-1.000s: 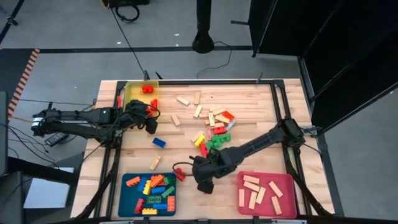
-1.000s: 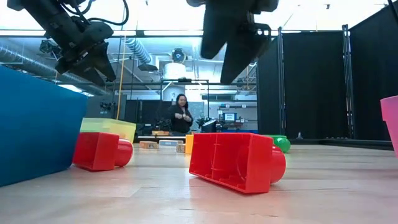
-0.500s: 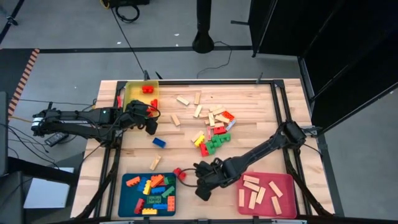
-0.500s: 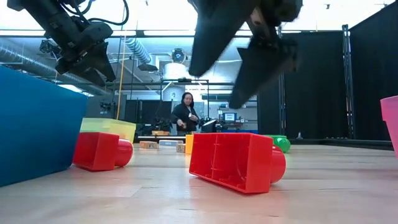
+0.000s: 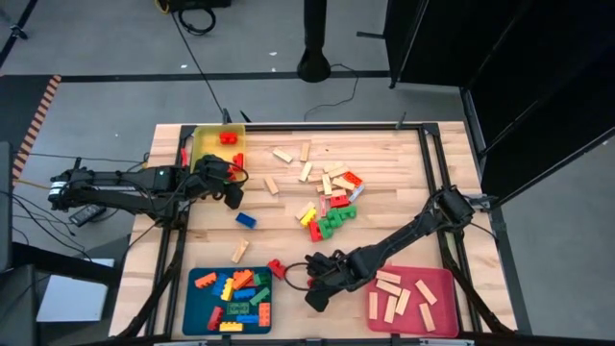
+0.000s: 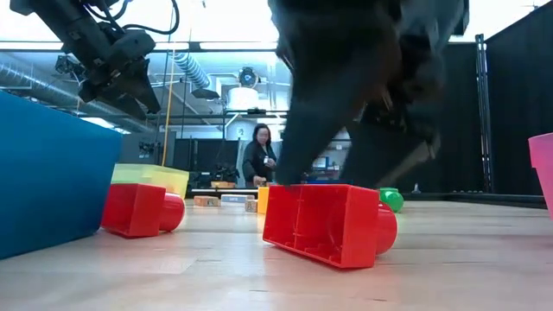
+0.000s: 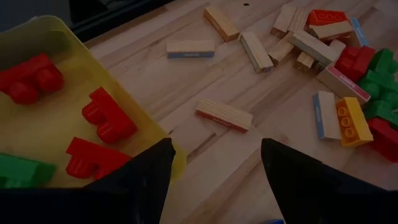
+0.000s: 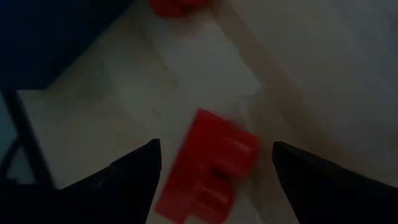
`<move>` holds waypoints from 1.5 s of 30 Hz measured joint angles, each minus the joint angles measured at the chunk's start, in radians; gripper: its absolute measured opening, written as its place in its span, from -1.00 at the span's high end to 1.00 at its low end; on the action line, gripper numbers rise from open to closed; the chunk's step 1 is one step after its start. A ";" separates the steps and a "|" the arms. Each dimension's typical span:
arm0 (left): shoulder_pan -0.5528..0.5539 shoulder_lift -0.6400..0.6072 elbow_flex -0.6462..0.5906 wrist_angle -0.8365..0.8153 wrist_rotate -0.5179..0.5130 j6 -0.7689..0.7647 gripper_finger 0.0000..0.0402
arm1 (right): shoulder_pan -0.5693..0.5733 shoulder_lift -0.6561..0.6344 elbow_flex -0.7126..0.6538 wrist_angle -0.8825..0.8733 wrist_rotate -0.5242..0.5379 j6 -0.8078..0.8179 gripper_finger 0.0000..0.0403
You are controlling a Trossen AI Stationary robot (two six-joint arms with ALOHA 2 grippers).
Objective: Sort blocks by size
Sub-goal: Put the round orange game piece into the yellow bin
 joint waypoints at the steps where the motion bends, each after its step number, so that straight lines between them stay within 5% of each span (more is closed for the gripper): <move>1: 0.000 0.000 0.000 0.000 0.000 0.005 -0.26 | -0.001 0.000 -0.013 0.000 -0.001 0.000 -0.56; 10: 0.000 0.000 0.000 0.000 0.000 0.019 -0.26 | -0.003 -0.005 -0.087 0.032 -0.008 -0.040 -0.27; 14: 0.000 0.000 0.000 0.000 -0.004 0.021 -0.26 | -0.018 -0.006 -0.089 0.007 -0.038 -0.073 0.12; 19: 0.000 0.000 0.000 0.002 -0.027 0.022 -0.26 | -0.027 -0.006 -0.091 -0.022 -0.061 -0.079 0.85; 21: 0.000 0.000 0.000 0.005 -0.027 0.022 -0.26 | -0.032 -0.005 -0.090 -0.023 -0.067 -0.075 0.93; 30: 0.000 0.000 0.000 0.008 -0.028 0.050 -0.26 | -0.088 -0.043 -0.001 -0.092 -0.116 -0.329 0.58; 34: 0.000 0.000 0.000 0.008 -0.028 0.050 -0.26 | -0.142 -0.107 0.056 -0.130 -0.223 -0.476 0.38; 39: 0.000 0.000 0.000 0.008 -0.028 0.051 -0.26 | -0.106 -0.163 0.074 -0.172 -0.268 -0.563 -0.04; 45: 0.000 0.000 0.000 0.008 -0.028 0.051 -0.26 | 0.008 -0.149 0.056 -0.278 -0.192 -0.528 -0.59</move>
